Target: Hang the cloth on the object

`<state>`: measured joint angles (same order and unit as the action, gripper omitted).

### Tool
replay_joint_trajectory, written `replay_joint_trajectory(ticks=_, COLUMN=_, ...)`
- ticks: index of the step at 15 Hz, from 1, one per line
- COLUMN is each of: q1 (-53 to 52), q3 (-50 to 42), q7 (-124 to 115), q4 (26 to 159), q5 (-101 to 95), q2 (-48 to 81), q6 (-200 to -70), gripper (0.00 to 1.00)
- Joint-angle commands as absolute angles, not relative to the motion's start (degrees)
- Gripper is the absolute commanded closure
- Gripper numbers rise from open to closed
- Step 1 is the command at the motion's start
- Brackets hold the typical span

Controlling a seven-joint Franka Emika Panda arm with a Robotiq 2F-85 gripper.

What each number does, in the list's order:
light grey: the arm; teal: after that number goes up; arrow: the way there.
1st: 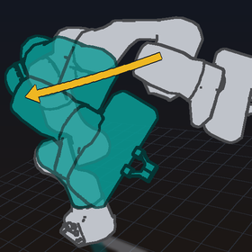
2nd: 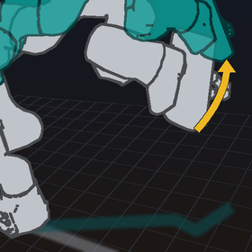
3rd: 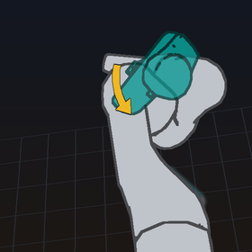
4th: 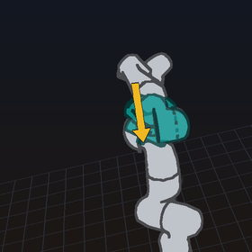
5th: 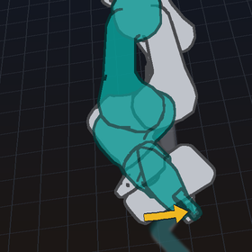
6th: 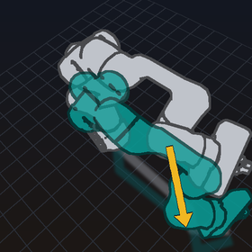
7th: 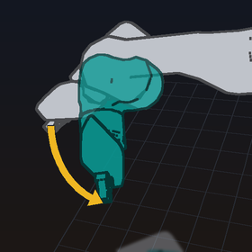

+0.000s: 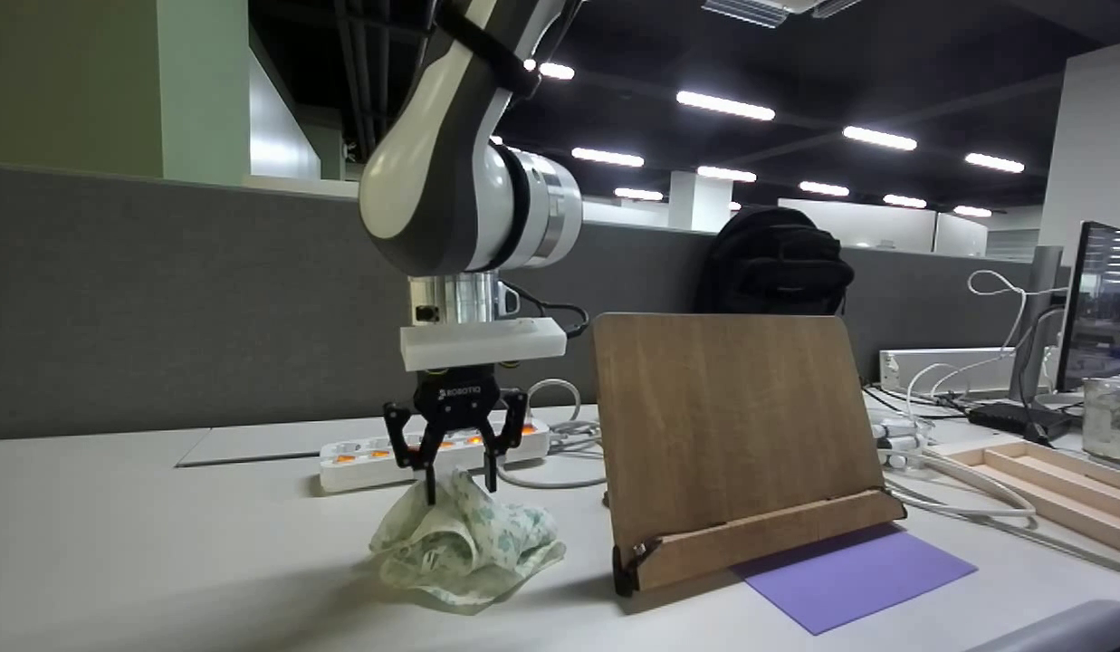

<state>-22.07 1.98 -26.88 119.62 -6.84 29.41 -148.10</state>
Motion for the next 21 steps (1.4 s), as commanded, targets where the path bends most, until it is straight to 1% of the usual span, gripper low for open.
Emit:
replay_joint_trajectory(ticks=1, q1=-22.8, q3=1.0, q7=-28.6, q4=118.9, q5=-7.0, q2=28.8, q6=-147.3, gripper=0.68)
replay_joint_trajectory(ticks=4, q1=-22.4, q3=1.5, q7=-27.7, q4=120.5, q5=-6.7, q2=25.6, q6=-146.9, gripper=0.89)
replay_joint_trajectory(ticks=5, q1=-22.4, q3=1.5, q7=-27.8, q4=120.9, q5=-6.7, q2=24.3, q6=-146.6, gripper=0.95)
replay_joint_trajectory(ticks=6, q1=-22.2, q3=1.8, q7=-27.8, q4=121.2, q5=-6.6, q2=22.8, q6=-146.0, gripper=0.99)
replay_joint_trajectory(ticks=9, q1=-21.6, q3=2.0, q7=-28.4, q4=121.2, q5=-6.4, q2=18.8, q6=-144.2, gripper=1.00)
replay_joint_trajectory(ticks=12, q1=-20.2, q3=2.7, q7=-28.1, q4=120.5, q5=-5.7, q2=16.7, q6=-139.2, gripper=1.00)
replay_joint_trajectory(ticks=13, q1=-19.7, q3=3.2, q7=-27.5, q4=120.4, q5=-5.3, q2=16.6, q6=-137.2, gripper=0.75)
replay_joint_trajectory(ticks=14, q1=-19.4, q3=3.6, q7=-27.2, q4=120.4, q5=-5.1, q2=16.9, q6=-135.8, gripper=0.73)
replay_joint_trajectory(ticks=15, q1=-19.0, q3=4.1, q7=-26.9, q4=120.3, q5=-4.6, q2=17.4, q6=-135.0, gripper=0.68)
replay_joint_trajectory(ticks=19, q1=-18.9, q3=5.2, q7=-27.1, q4=120.4, q5=-4.6, q2=20.9, q6=-135.4, gripper=0.39)
replay_joint_trajectory(ticks=21, q1=-19.4, q3=5.4, q7=-27.5, q4=120.1, q5=-4.8, q2=23.0, q6=-136.0, gripper=0.27)
